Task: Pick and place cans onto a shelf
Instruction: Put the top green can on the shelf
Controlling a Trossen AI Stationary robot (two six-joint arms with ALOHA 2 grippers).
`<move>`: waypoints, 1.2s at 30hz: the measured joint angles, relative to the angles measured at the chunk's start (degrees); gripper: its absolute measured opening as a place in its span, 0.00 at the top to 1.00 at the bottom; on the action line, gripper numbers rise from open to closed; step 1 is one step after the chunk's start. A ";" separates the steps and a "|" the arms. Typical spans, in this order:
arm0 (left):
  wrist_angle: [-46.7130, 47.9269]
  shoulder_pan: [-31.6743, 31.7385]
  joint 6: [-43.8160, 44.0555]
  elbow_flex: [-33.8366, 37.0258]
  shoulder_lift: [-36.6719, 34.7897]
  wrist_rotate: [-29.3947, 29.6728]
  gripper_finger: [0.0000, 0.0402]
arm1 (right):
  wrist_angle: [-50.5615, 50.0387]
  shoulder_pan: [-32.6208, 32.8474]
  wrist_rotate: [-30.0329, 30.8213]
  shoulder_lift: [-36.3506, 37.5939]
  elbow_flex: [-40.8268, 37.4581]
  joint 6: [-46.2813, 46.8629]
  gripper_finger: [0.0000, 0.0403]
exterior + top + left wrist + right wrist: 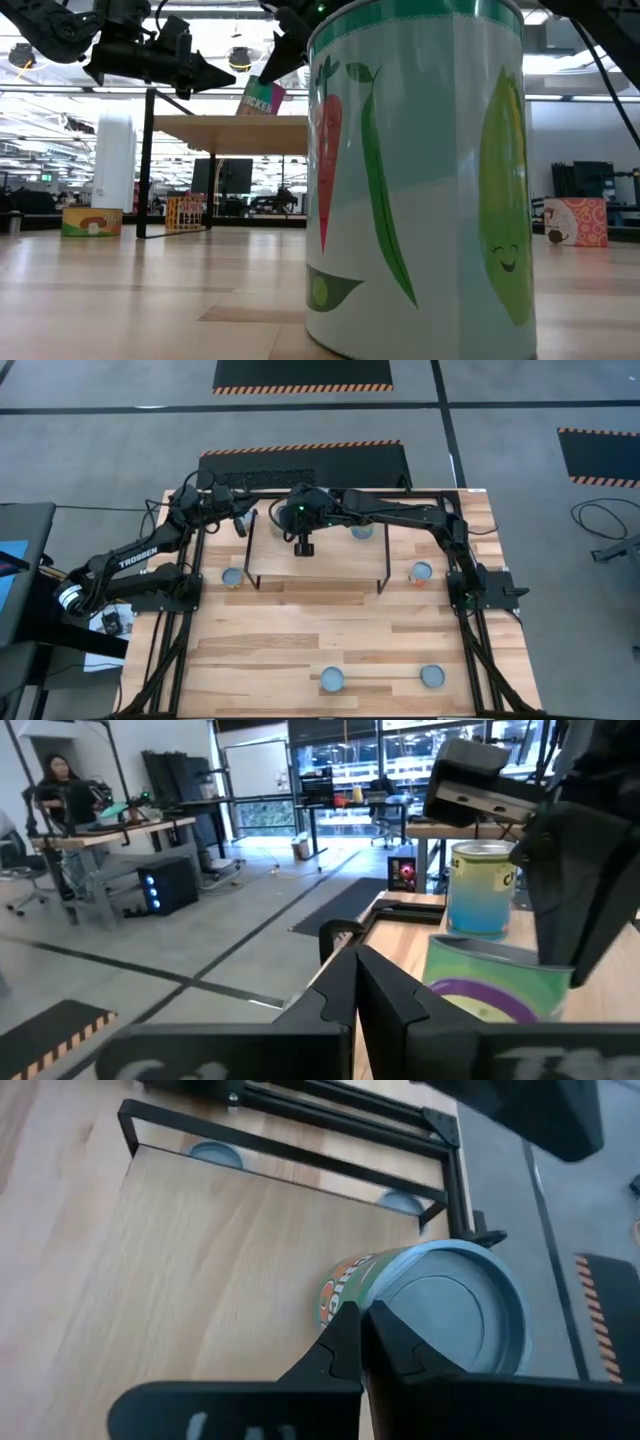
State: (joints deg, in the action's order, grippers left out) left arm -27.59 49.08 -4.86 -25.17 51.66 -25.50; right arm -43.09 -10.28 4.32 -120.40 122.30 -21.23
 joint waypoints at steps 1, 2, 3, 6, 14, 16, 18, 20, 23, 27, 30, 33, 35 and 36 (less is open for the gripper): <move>0.02 0.00 -0.02 0.00 0.00 0.00 1.00 | -0.21 -0.02 0.06 0.00 0.00 0.02 0.97; 0.04 0.02 0.00 0.00 0.00 0.00 1.00 | -0.35 -0.04 0.05 0.00 0.00 0.02 0.97; 0.04 0.02 0.00 0.00 0.00 0.00 1.00 | -0.28 -0.04 0.06 0.00 0.00 0.00 0.97; 0.19 0.01 0.01 0.00 0.00 -0.06 1.00 | -0.12 0.00 0.00 0.00 0.00 0.03 0.96; 0.26 0.01 0.02 0.00 0.00 -0.08 1.00 | 0.13 0.00 0.09 0.00 0.00 0.22 0.88; 0.26 0.02 0.02 0.00 0.00 -0.08 1.00 | 0.48 0.00 0.09 0.00 0.00 0.21 0.87; 0.29 0.00 0.04 0.00 0.00 -0.09 1.00 | 0.61 0.00 0.09 0.00 0.00 0.26 0.86; 0.31 0.02 0.03 0.00 0.00 -0.09 1.00 | 1.01 0.00 0.09 0.00 0.00 0.37 0.86; 0.34 0.01 0.04 0.00 0.00 -0.10 1.00 | 2.15 0.00 0.11 0.00 0.00 1.00 0.86; 0.63 0.02 0.02 0.00 0.00 -0.11 1.00 | 2.62 0.00 0.15 0.02 0.00 1.47 0.83; 0.96 0.02 -0.07 0.00 0.00 -0.09 1.00 | 2.83 0.00 0.22 0.02 0.00 1.71 0.77; 0.96 0.01 -0.11 0.00 0.00 -0.10 1.00 | 2.82 0.00 0.22 0.02 0.00 1.88 0.71; 0.96 0.02 -0.21 0.00 0.00 -0.09 1.00 | 2.85 0.00 0.22 0.02 0.00 1.79 0.68; 0.96 0.02 -0.26 0.00 0.00 -0.09 1.00 | 2.87 0.00 0.22 0.02 0.00 1.41 0.67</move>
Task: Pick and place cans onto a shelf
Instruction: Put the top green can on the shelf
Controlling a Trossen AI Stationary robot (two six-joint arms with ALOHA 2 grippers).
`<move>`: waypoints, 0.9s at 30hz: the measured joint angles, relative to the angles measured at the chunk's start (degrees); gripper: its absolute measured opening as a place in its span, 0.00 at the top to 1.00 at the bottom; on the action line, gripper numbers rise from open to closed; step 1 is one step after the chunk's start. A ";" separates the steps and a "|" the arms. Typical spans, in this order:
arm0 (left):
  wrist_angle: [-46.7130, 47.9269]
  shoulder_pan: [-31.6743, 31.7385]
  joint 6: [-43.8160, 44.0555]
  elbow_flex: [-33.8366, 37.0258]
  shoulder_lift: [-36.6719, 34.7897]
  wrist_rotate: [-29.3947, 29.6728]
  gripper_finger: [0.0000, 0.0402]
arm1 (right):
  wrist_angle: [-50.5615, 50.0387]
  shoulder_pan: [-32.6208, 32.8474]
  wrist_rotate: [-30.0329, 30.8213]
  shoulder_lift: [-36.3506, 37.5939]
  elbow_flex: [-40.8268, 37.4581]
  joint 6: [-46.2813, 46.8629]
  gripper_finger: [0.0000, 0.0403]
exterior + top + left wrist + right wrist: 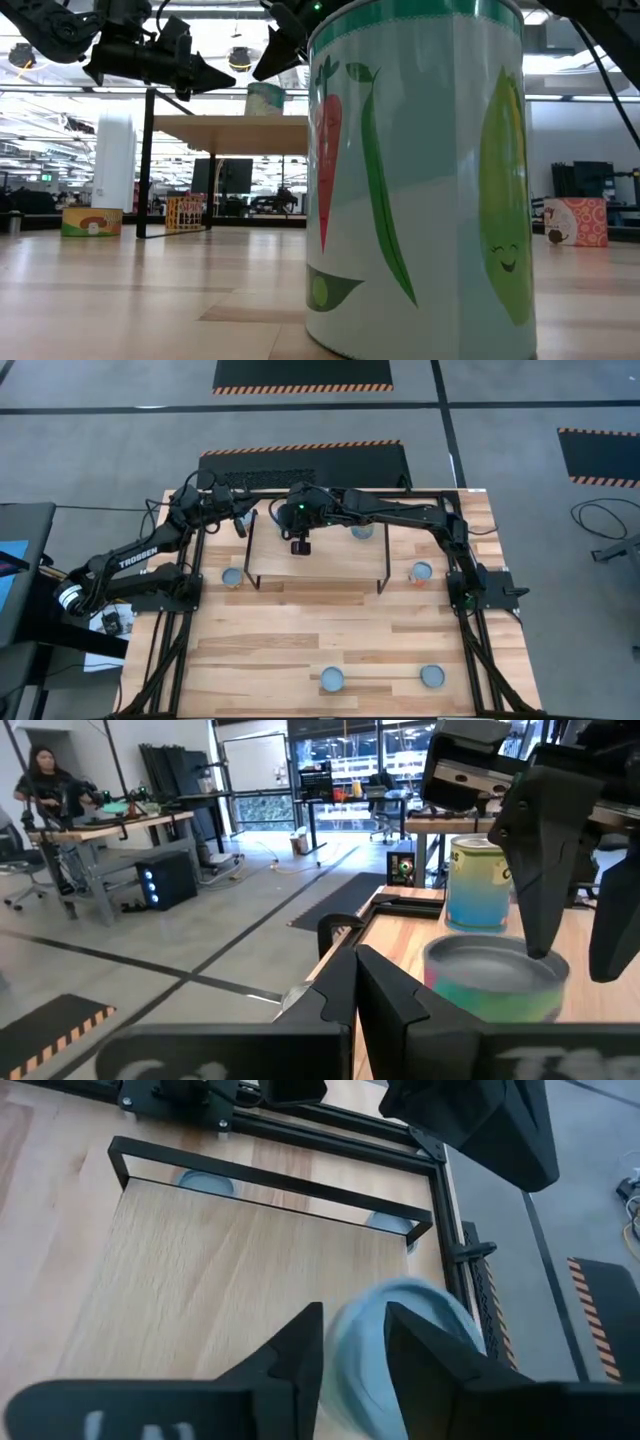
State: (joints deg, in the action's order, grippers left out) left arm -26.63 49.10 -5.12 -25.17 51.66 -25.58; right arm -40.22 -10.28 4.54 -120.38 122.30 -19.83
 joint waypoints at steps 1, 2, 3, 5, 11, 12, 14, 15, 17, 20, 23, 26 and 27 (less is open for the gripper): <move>0.02 -0.01 -0.01 0.00 0.00 0.00 1.00 | -0.01 0.00 0.08 0.00 0.00 -0.57 0.66; 0.03 -0.01 -0.04 0.00 0.00 0.00 1.00 | -0.03 0.04 0.47 0.00 0.00 -1.24 0.66; 0.11 0.00 -0.15 0.00 0.00 0.00 1.00 | -0.05 0.29 1.56 0.05 0.00 -1.94 0.67; 0.35 0.00 -0.40 0.00 0.00 0.00 1.00 | -1.23 0.93 4.31 1.22 -0.11 -3.53 0.70; 0.33 -0.01 -0.44 0.00 0.00 0.00 1.00 | -7.89 1.45 5.62 5.19 0.18 -2.82 0.94; 0.33 -0.02 -0.44 0.00 0.00 -0.02 1.00 | -9.65 0.99 5.30 5.04 0.03 -1.90 0.97; 0.31 -0.02 -0.44 -0.02 0.00 -0.08 1.00 | -11.42 0.08 4.36 4.55 -0.25 0.15 0.97; 0.33 -0.02 -0.42 0.00 0.00 -0.10 1.00 | -10.68 -0.31 4.14 4.12 -0.65 0.70 0.96; 0.31 -0.03 -0.38 0.00 0.00 -0.11 1.00 | -10.13 -0.86 4.07 3.30 -1.28 1.50 0.95; 0.27 -0.09 -0.36 0.00 0.00 -0.11 1.00 | -10.73 -1.09 3.53 0.93 -1.73 1.71 0.96; 0.26 -0.13 -0.36 -0.02 0.00 -0.13 1.00 | -10.82 -1.09 2.47 -0.12 -1.75 1.52 0.99; 0.26 -0.15 -0.36 -0.02 0.00 -0.15 1.00 | -9.61 -1.11 2.49 -0.79 -1.54 1.54 0.97; 0.18 -0.15 -0.36 -0.02 0.00 -0.15 1.00 | -9.79 -1.11 2.65 -0.91 -1.65 1.57 0.96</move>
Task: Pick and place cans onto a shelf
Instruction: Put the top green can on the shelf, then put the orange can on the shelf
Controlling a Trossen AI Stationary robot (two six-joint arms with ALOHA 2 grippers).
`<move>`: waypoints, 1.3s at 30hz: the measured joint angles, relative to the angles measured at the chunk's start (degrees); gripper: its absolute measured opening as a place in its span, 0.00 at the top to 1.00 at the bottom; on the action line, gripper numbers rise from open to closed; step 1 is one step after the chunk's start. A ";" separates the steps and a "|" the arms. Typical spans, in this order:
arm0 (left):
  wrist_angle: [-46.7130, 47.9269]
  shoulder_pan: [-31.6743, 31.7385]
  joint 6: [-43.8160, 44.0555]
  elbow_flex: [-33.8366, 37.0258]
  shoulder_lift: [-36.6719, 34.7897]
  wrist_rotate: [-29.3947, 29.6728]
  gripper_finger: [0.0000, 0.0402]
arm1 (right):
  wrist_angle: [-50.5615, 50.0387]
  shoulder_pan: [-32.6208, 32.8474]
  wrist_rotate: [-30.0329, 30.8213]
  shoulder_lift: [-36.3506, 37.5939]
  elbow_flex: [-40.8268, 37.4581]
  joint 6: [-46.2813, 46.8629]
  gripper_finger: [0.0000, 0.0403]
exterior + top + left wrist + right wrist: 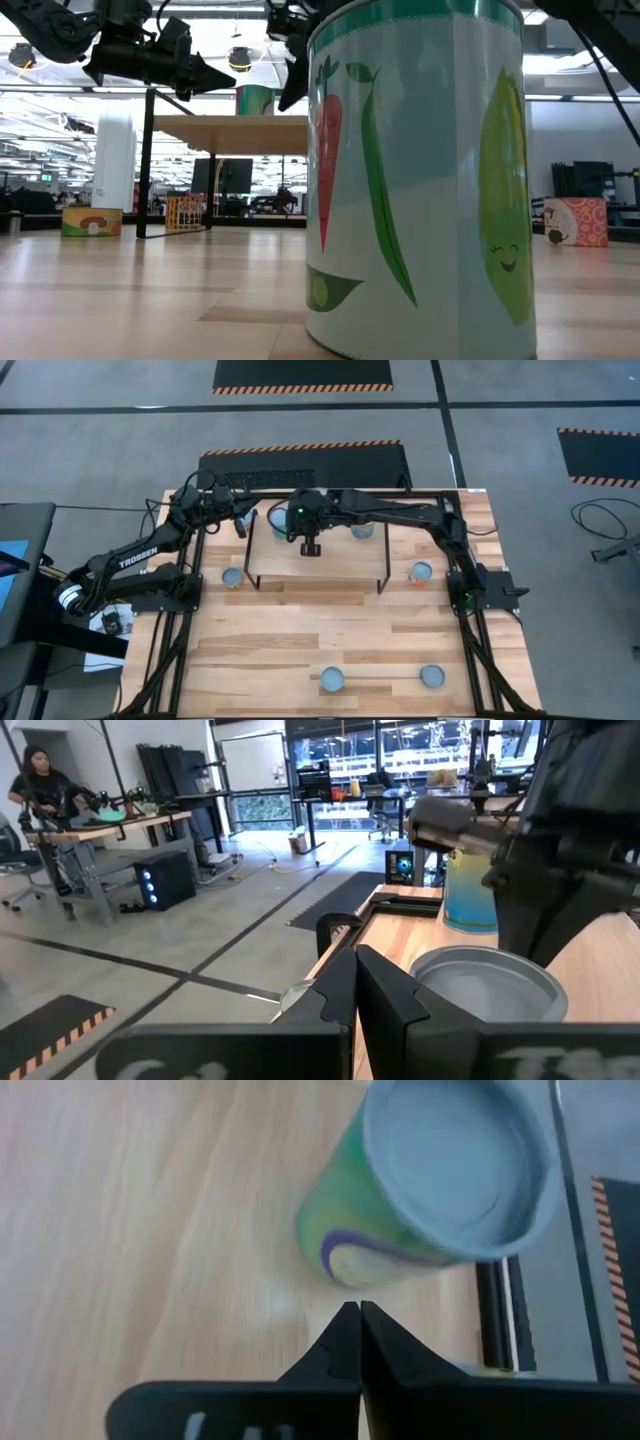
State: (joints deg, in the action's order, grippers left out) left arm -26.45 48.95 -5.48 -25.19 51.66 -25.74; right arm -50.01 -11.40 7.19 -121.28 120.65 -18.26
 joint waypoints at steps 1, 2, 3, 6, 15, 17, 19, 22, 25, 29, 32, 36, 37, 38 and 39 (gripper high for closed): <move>0.02 0.02 -0.02 0.00 0.00 0.02 1.00 | 0.62 0.00 0.08 -0.08 -0.08 0.05 0.96; 0.02 0.00 -0.02 0.01 0.00 0.01 1.00 | 1.89 -0.02 0.08 -0.08 -0.08 0.15 0.96; 0.00 0.00 -0.03 0.00 0.00 0.00 1.00 | 3.16 -0.02 0.10 -0.04 -0.04 0.17 0.96; 0.02 0.00 -0.02 0.00 0.00 0.00 1.00 | 6.08 -0.02 0.10 0.08 0.03 0.19 0.97; 0.07 0.00 0.00 0.00 0.00 0.00 1.00 | 7.20 0.24 -2.56 0.07 0.03 -1.72 0.96; 0.21 0.00 -0.04 0.00 0.00 -0.03 1.00 | 6.37 0.81 -2.56 0.90 -0.03 -2.74 0.97; 0.61 0.00 -0.57 0.00 0.00 -0.58 1.00 | 5.73 1.68 -2.54 2.79 -0.10 -4.66 0.99; 1.24 0.00 -1.38 0.00 0.00 -1.20 1.00 | 3.21 2.58 -2.61 6.89 0.10 -5.64 0.98; 1.69 0.00 -1.67 0.00 -0.01 -1.22 1.00 | 0.58 2.85 -3.70 9.24 0.12 -5.17 0.99; 1.70 0.00 -2.23 0.00 -0.02 -1.23 1.00 | -0.10 3.22 -5.36 9.55 -0.01 -4.76 0.99; 1.76 0.00 -2.27 0.00 -0.02 -1.35 1.00 | 0.69 4.53 -5.71 9.64 -0.01 -5.74 0.99; 1.77 0.00 -2.29 0.00 -0.02 -1.38 1.00 | 9.35 6.77 -6.06 10.59 -5.56 -6.88 0.99; 1.77 0.00 -2.29 0.00 -0.02 -1.38 1.00 | 11.84 7.19 -6.18 11.54 -8.76 -6.79 0.99; 1.79 0.00 -2.30 0.00 -0.02 -1.37 1.00 | 15.37 7.51 -6.19 12.52 -12.45 -6.45 0.99; 1.77 0.00 -2.35 0.00 -0.02 -1.36 1.00 | 21.08 7.93 -6.24 13.58 -16.28 -5.99 0.99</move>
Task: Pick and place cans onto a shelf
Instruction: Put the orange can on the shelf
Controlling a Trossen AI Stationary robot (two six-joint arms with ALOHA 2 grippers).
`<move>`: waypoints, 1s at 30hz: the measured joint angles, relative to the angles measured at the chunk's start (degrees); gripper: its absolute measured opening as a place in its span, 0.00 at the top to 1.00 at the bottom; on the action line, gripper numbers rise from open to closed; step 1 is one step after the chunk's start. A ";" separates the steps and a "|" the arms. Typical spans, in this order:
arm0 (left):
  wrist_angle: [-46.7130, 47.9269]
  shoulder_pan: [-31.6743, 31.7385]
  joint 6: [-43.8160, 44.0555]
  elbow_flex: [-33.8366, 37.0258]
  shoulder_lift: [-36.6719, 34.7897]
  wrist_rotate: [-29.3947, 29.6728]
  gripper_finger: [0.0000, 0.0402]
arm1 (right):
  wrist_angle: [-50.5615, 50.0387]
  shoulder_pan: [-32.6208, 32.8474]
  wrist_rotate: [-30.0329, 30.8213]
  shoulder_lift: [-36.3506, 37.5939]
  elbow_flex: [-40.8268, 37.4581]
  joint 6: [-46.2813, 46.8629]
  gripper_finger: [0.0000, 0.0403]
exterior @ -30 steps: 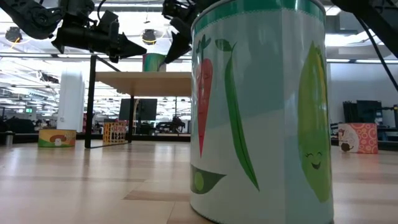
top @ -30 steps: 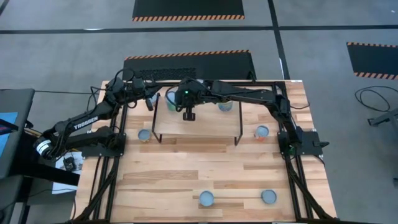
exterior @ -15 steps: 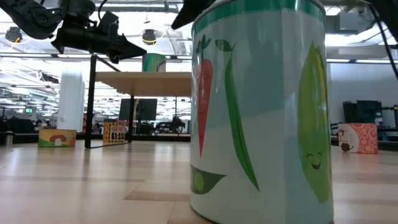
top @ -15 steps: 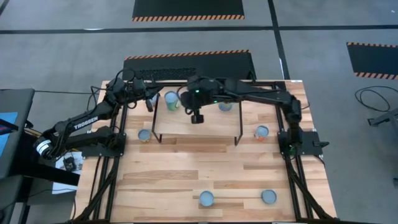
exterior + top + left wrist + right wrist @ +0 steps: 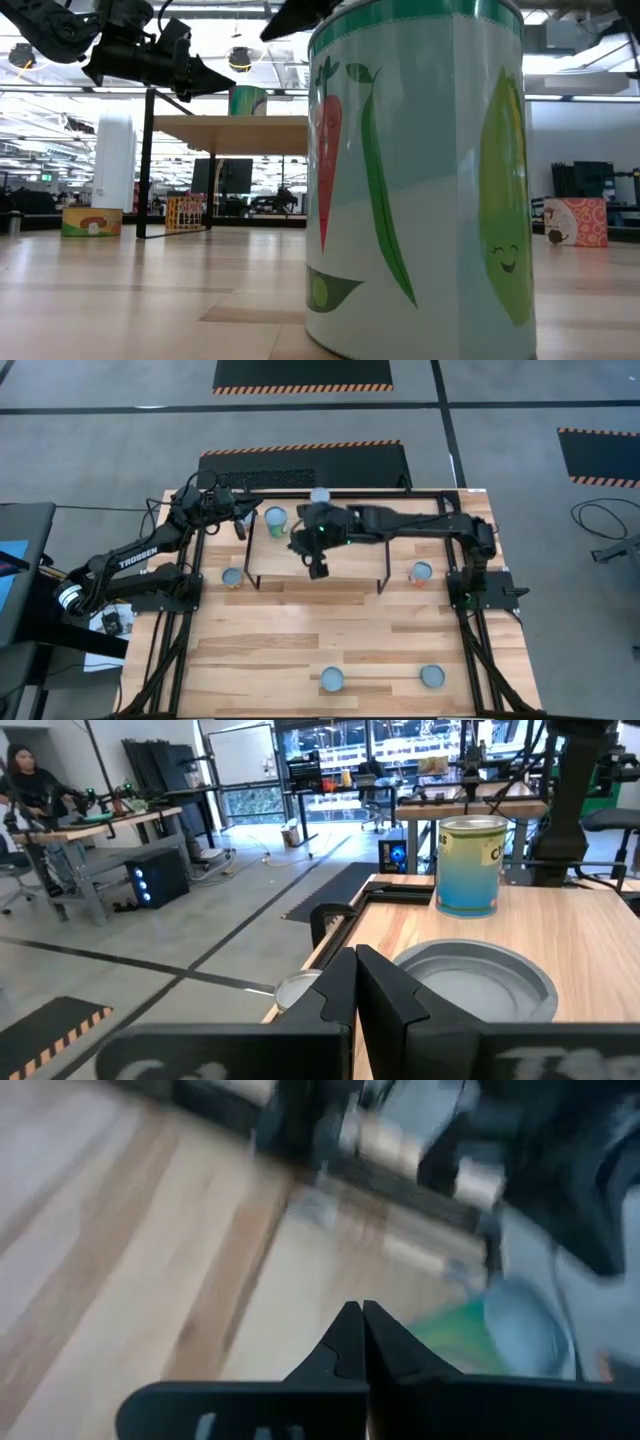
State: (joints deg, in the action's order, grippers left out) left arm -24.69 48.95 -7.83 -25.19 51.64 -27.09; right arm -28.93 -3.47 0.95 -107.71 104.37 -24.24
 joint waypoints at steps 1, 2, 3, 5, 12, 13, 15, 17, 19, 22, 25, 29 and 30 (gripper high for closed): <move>0.00 0.00 -0.07 0.00 0.00 0.00 1.00 | 4.94 0.44 0.05 1.46 -4.17 0.55 1.00; 0.04 0.00 -0.10 0.00 -0.02 -0.04 1.00 | 9.40 0.77 0.22 3.14 -8.65 1.40 1.00; 0.03 0.00 -0.08 0.00 -0.02 0.00 1.00 | 13.97 1.16 0.40 4.74 -12.81 2.20 1.00; 0.03 0.00 -0.07 0.00 -0.02 -0.02 1.00 | 22.25 2.12 0.68 8.20 -20.72 4.10 1.00; -0.01 0.00 -0.05 0.00 -0.02 0.02 1.00 | 30.96 9.43 12.04 25.10 -39.30 10.87 1.00; -0.02 0.00 -0.05 0.00 -0.02 0.03 1.00 | 29.57 11.02 14.42 27.39 -40.91 11.96 1.00; -0.02 0.00 -0.05 0.00 -0.02 0.07 1.00 | 25.38 14.61 19.44 31.83 -42.96 14.71 1.00; -0.02 0.00 -0.03 0.00 -0.02 0.07 1.00 | 18.28 18.49 24.07 35.93 -43.60 18.62 1.00; -0.01 0.00 -0.03 0.00 -0.02 0.09 1.00 | 10.93 22.58 28.54 39.04 -43.60 23.87 1.00; 0.00 0.00 0.00 0.00 -0.02 0.09 1.00 | 0.56 27.52 31.16 42.48 -43.65 31.66 0.99; 0.04 0.00 0.30 0.00 -0.02 0.08 1.00 | -6.22 30.83 29.86 44.72 -43.62 40.68 0.99; 0.73 0.00 0.25 -0.02 -0.02 0.07 1.00 | -9.85 33.64 25.60 43.30 -43.63 47.38 0.98; 0.96 0.00 0.23 -0.02 -0.02 0.09 1.00 | -9.94 34.05 24.42 42.32 -43.63 47.74 0.98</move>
State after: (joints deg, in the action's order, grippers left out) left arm -23.72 48.95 -7.60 -25.21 51.62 -27.00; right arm -38.86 30.58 25.37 -65.39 60.74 23.50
